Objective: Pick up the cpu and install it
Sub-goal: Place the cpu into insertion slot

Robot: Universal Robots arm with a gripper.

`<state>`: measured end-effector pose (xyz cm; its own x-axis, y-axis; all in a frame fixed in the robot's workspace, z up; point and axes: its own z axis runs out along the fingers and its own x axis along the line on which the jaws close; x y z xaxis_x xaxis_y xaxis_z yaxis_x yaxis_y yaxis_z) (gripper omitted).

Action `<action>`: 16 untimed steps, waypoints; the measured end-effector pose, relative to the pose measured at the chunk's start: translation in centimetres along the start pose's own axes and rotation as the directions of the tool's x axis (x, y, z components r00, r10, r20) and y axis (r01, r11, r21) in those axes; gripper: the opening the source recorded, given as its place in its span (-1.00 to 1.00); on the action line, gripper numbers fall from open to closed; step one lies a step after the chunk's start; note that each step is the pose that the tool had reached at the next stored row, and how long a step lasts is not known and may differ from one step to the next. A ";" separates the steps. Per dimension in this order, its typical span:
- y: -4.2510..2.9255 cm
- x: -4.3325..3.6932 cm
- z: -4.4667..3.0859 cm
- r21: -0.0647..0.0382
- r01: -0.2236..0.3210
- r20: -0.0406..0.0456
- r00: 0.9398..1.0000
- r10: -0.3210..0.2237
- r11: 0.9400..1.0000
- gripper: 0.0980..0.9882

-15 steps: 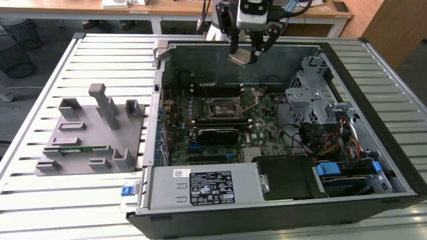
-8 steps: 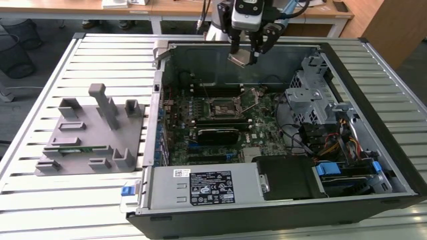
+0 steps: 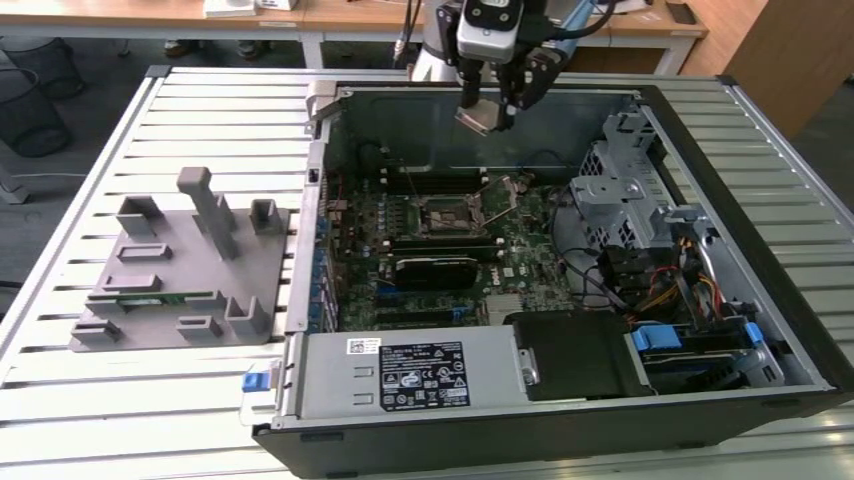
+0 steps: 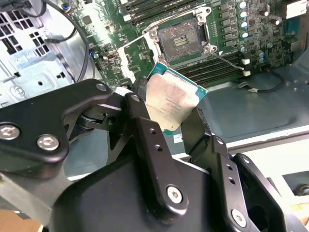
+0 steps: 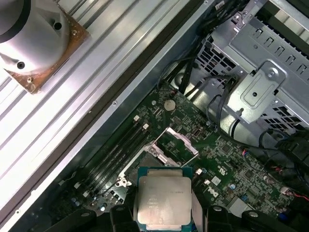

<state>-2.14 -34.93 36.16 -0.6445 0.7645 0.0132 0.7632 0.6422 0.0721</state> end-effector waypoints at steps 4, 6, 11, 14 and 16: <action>0.00 0.00 0.07 0.016 -0.023 -0.012 1.000 0.023 1.000 -0.03; -0.01 0.00 0.13 0.018 -0.036 -0.013 0.999 0.037 0.999 -0.03; -0.02 -0.01 0.34 0.017 -0.079 -0.010 0.997 0.079 0.997 -0.03; -0.03 -0.01 0.47 0.017 -0.110 -0.007 0.994 0.110 0.994 -0.03; -0.04 -0.01 0.54 0.016 -0.132 -0.006 0.991 0.132 0.991 -0.03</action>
<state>-2.14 -34.93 35.61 -0.5386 0.8421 0.0285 0.8420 0.5368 0.0535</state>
